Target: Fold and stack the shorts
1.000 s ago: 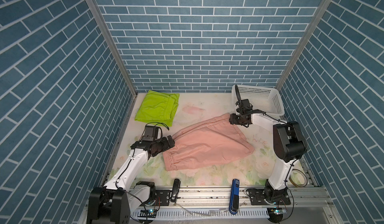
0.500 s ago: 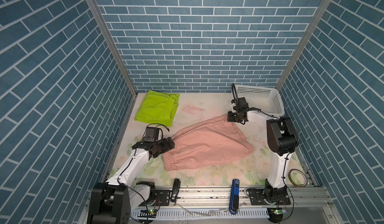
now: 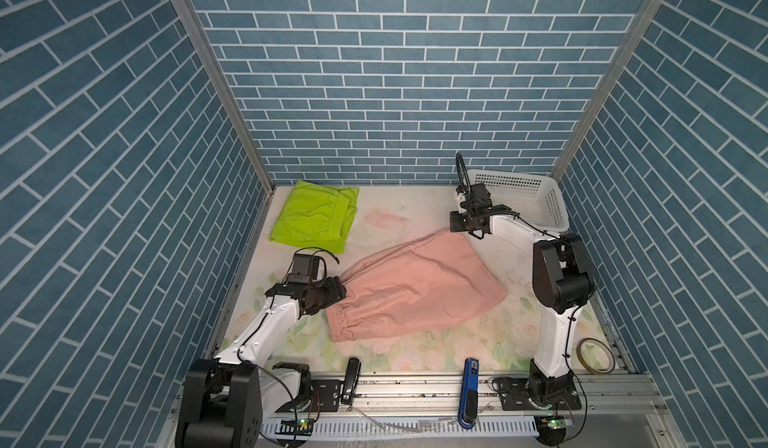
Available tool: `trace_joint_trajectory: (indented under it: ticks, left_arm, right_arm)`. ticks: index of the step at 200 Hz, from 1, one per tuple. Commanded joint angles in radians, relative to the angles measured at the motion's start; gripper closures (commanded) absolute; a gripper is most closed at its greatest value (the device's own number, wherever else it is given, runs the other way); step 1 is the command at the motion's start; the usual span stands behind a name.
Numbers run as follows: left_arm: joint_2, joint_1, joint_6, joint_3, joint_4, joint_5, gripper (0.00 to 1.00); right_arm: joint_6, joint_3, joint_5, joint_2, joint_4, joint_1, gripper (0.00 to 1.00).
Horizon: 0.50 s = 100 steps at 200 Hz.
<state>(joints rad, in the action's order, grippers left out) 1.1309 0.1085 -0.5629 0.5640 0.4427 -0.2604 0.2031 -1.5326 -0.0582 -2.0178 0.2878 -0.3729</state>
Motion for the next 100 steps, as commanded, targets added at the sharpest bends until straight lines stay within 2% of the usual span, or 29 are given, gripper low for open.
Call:
trace_joint_trajectory:
  ticks: [1,29,36,51,64,73,89,100]
  left_arm:
    - [-0.018,-0.007,0.008,0.009,0.071,0.081,0.3]
    - [-0.021,-0.01,0.024,0.037,0.086,0.092,0.29]
    - [-0.021,-0.01,0.031,0.048,0.089,0.093,0.25]
    - [-0.022,-0.01,0.049,0.085,0.114,0.101,0.1]
    - [-0.026,-0.01,0.065,0.13,0.161,0.11,0.01]
    - [-0.032,-0.01,0.072,0.184,0.2,0.112,0.0]
    - [-0.047,-0.009,0.077,0.27,0.276,0.092,0.0]
    - [-0.065,-0.001,0.067,0.31,0.307,0.046,0.0]
  right_arm:
    - [-0.043,-0.037,0.049,0.024,-0.016,0.002,1.0]
    - [-0.051,-0.073,0.083,0.006,-0.024,0.002,1.0]
    - [-0.053,-0.087,0.091,-0.005,-0.011,0.003,1.0]
    - [-0.056,-0.102,0.105,-0.02,0.015,0.003,1.0]
    - [-0.053,-0.101,0.11,-0.009,0.04,0.003,0.77]
    - [-0.046,-0.087,0.103,0.018,0.046,0.001,0.66]
    - [-0.031,-0.036,0.087,0.103,0.042,-0.006,0.56]
    - [-0.01,0.011,0.07,0.178,0.052,-0.02,0.53]
